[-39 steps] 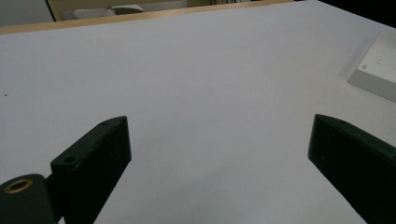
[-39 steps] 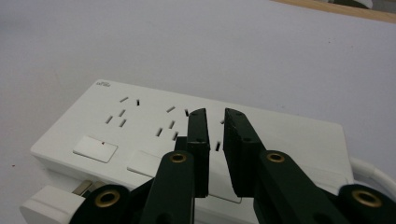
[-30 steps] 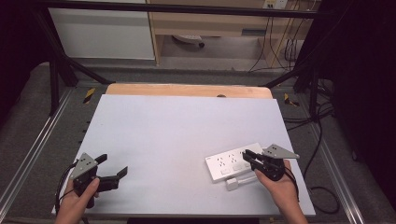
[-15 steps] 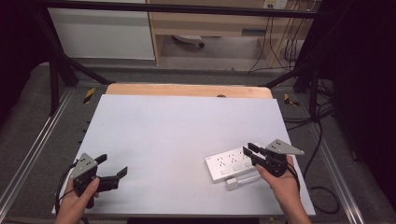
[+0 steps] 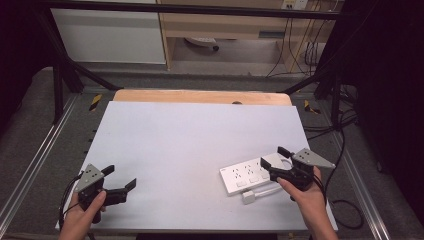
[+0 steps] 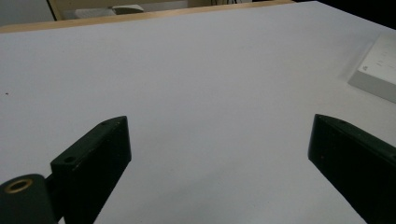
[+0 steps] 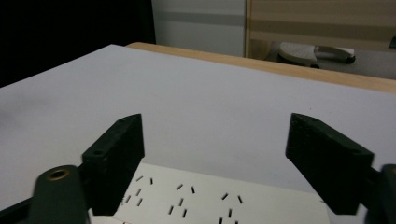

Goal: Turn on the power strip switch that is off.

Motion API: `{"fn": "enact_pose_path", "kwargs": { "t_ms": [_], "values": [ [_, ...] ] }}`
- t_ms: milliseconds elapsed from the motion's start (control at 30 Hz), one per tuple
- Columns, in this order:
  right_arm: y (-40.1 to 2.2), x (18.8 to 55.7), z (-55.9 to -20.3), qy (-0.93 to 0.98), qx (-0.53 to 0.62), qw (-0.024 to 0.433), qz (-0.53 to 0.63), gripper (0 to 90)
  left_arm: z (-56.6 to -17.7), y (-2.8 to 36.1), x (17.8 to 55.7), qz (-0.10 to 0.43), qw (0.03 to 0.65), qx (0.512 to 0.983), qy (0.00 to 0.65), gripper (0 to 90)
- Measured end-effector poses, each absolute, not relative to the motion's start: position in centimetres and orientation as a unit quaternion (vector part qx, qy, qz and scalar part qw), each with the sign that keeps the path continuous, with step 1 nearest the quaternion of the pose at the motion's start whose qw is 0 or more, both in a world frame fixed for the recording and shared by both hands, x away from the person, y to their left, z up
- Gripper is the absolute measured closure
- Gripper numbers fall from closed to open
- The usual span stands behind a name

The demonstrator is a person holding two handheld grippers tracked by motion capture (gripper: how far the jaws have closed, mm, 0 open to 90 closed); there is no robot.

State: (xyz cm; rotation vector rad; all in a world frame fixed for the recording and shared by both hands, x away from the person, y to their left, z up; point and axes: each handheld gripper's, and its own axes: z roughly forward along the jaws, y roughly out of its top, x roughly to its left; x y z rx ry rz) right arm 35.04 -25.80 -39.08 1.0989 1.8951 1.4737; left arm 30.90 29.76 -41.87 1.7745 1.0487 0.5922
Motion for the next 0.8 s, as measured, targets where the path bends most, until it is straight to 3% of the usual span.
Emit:
{"fn": "enact_pose_path", "kwargs": {
  "t_ms": [333,800],
  "values": [
    [-27.0,34.2,-38.5,0.674,0.401,0.278,0.554,3.3,-41.9,29.8,30.9,0.243,0.479,0.726,0.429,6.0],
    [-30.2,32.6,-39.4,0.662,0.417,0.299,0.546,1.7,-41.8,29.7,30.8,0.243,0.481,0.725,0.429,5.9]
  ]
}}
